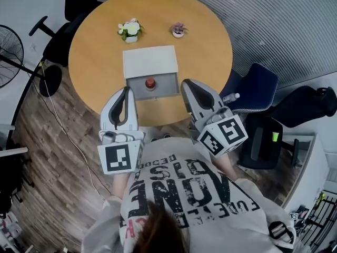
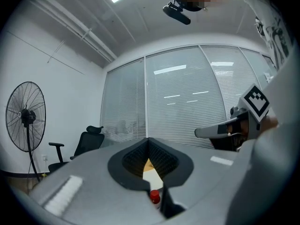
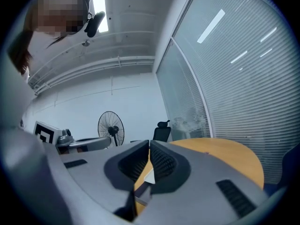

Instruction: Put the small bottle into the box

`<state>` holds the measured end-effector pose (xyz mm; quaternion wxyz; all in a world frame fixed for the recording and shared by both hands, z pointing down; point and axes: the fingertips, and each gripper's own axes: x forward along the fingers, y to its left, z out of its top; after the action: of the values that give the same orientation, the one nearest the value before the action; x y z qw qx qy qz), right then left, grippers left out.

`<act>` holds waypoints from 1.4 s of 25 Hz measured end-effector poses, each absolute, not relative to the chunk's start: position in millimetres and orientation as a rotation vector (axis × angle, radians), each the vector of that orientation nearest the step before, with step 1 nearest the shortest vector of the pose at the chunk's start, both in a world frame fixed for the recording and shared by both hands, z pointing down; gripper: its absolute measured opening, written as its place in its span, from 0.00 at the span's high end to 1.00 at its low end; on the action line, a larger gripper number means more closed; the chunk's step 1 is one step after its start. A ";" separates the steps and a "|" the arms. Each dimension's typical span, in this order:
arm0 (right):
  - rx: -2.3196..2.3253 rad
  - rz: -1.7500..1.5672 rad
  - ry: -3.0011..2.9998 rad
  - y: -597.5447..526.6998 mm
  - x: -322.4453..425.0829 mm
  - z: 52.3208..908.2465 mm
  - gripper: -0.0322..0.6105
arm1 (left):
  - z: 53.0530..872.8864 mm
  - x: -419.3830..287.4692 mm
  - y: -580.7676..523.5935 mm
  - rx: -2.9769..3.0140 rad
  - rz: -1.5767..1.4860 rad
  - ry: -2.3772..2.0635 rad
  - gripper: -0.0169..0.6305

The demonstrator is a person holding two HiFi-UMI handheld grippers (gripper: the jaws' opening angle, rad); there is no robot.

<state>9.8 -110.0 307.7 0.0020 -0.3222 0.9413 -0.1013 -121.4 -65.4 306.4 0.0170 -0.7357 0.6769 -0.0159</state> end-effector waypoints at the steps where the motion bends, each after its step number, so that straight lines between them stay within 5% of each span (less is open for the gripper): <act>1: -1.013 -0.321 2.955 -110.9 10.2 308.8 0.93 | 307.6 -120.4 -67.5 -2.291 -0.051 2.101 0.96; 35: -1.013 -0.367 2.973 -118.9 12.0 321.1 0.93 | 315.6 -116.0 -73.1 -2.314 -0.068 2.133 0.96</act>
<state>12.0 -118.9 321.1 -0.0106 -0.3204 0.9401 -0.1161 -116.0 -73.1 315.6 -0.0031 -0.7352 0.6775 -0.0217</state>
